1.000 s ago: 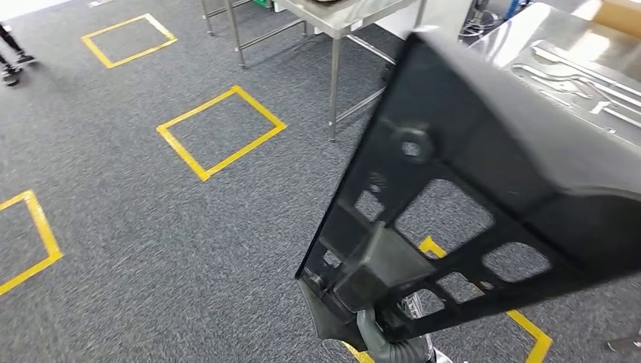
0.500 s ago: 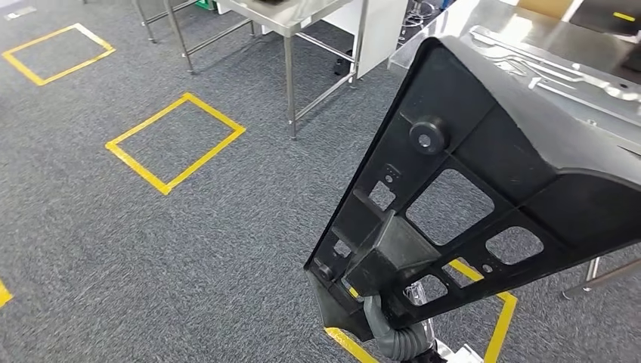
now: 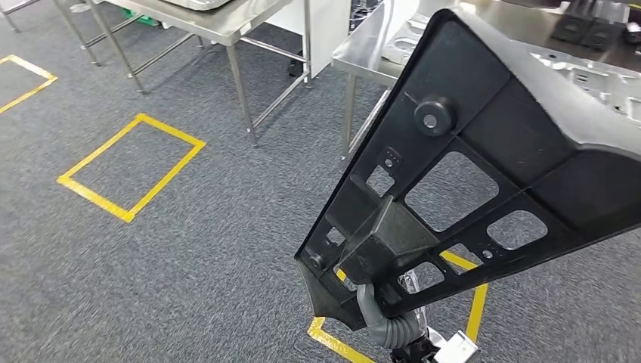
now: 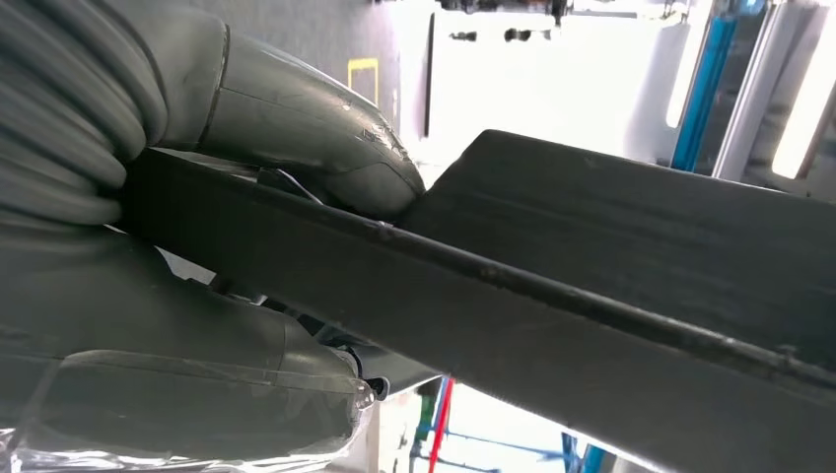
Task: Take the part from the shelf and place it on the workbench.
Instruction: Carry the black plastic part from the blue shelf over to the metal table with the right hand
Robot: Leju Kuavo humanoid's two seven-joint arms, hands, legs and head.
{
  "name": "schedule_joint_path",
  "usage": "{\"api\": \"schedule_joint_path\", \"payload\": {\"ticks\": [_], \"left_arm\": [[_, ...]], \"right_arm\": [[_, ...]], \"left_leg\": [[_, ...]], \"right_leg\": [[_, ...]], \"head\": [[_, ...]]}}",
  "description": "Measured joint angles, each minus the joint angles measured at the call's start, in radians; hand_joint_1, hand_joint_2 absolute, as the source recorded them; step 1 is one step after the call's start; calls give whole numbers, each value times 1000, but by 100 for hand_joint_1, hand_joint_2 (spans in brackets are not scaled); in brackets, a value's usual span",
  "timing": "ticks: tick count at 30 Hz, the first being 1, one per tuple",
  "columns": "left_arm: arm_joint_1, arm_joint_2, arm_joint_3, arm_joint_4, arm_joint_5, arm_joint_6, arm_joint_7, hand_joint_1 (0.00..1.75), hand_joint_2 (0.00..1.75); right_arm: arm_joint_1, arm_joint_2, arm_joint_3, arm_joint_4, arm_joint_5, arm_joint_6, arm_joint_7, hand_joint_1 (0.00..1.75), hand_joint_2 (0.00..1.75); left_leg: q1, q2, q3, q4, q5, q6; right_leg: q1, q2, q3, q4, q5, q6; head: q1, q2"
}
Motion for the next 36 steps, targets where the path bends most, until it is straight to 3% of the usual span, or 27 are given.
{"api": "schedule_joint_path", "payload": {"ticks": [1,3,5,7,9,11,12,13,14,16,18,20,22,23,25,26,27,28,29,30,32,34,36], "left_arm": [[0,1,1,0,1,2,-2,0,175],[0,2,2,0,3,8,-14,0,175],[-1,2,3,-1,6,14,-32,0,175],[-3,1,4,-2,9,19,-51,0,175],[-3,0,4,-2,9,20,-63,0,175],[0,-1,5,-2,6,20,-64,0,175],[1,-1,5,-2,2,17,-57,0,175],[1,-2,5,-2,-3,14,-48,0,175],[0,-4,6,-2,-8,10,-35,0,175],[0,-7,5,-2,-16,1,-12,0,175],[0,-8,5,-2,-18,-5,3,0,175],[-1,-8,5,-2,-18,-6,8,0,175],[-3,-9,6,-2,-17,-6,8,0,175],[-4,-9,5,-2,-16,-6,8,0,175],[-2,-9,5,-2,-15,-6,8,0,175],[0,-9,5,-2,-14,-6,8,0,175],[2,-9,5,-2,-13,-6,7,0,175],[3,-9,5,-2,-12,-5,5,0,175],[4,-9,6,-2,-10,-4,1,0,175],[4,-9,6,-2,-9,-2,-6,0,175],[2,-9,6,-2,-9,1,-21,0,175],[0,-9,5,-2,-11,2,-31,0,175],[-2,-9,5,-2,-13,4,-34,0,175]], "right_arm": [[-2,4,0,0,1,5,3,175,175],[-3,12,-1,-1,3,15,9,175,175],[-1,15,-2,-4,5,23,12,175,175],[3,16,-7,-10,8,28,12,175,175],[6,17,-10,-14,9,34,12,175,175],[11,18,-12,-14,10,38,12,175,175],[16,18,-13,-15,11,38,14,175,175],[21,18,-15,-17,13,38,16,175,175],[25,18,-16,-21,14,37,19,175,175],[31,19,-19,-33,17,37,25,175,175],[35,21,-21,-41,18,38,28,175,175],[41,21,-24,-46,18,39,29,175,175],[46,21,-27,-51,18,40,28,175,175],[46,22,-28,-53,19,40,28,175,175],[47,25,-29,-55,19,40,28,175,175],[48,26,-30,-55,19,41,29,175,175],[49,27,-30,-55,19,41,29,175,175],[49,27,-30,-55,19,41,29,175,175],[50,27,-31,-55,18,42,29,175,175],[49,27,-31,-55,18,44,28,175,175],[48,27,-31,-55,15,49,27,175,175],[48,27,-31,-55,14,54,27,175,175],[49,27,-33,-55,14,57,26,175,175]], "left_leg": [[1,-23,26,-63,25,4],[-1,-53,48,-119,36,12],[-1,-35,51,-126,38,21],[4,-12,56,-135,42,33],[5,14,59,-141,43,43],[3,41,60,-140,39,45],[3,54,61,-140,37,45],[3,66,63,-140,35,43],[3,77,68,-140,31,41],[0,95,78,-139,22,33],[-5,110,87,-138,14,22],[-6,126,95,-140,9,10],[-2,111,95,-122,-10,-1],[0,90,79,-84,-34,-6],[2,47,16,50,-100,-10],[3,39,-18,116,-123,-11],[3,35,-40,154,-127,-11],[3,34,-45,152,-109,-10],[3,30,-31,109,-73,-8],[4,19,-4,39,-30,-5],[6,-20,43,-81,19,2],[3,-38,56,-115,20,12],[3,-20,59,-120,25,26]], "right_leg": [[0,11,-1,3,-2,4],[-2,30,-8,5,-2,15],[-4,47,-13,4,1,28],[-2,19,-27,32,-18,38],[-1,-41,-79,137,-75,47],[-6,-67,-147,262,-121,55],[-8,-71,-162,286,-120,58],[-11,-76,-155,269,-99,60],[-12,-84,-127,213,-65,60],[-10,-123,-52,70,-5,53],[-2,-143,-18,5,10,42],[1,-124,-18,2,8,30],[-3,-104,-14,-5,11,19],[-6,-94,-12,-8,13,14],[-7,-73,-12,-9,13,7],[-6,-61,-13,-8,13,5],[-5,-47,-12,-7,13,4],[-4,-33,-11,-6,12,5],[-4,-19,-10,-4,11,6],[-5,-6,-9,-2,10,9],[-3,16,-12,5,7,17],[-4,33,-18,7,7,30],[-7,37,-21,8,8,43]], "head": [[0,0],[0,0],[0,0],[0,0],[0,0],[0,0],[0,0],[0,0],[0,0],[0,0],[0,0],[0,0],[0,0],[0,0],[0,0],[0,0],[0,0],[0,0],[0,0],[0,0],[0,0],[0,0],[0,0]]}}
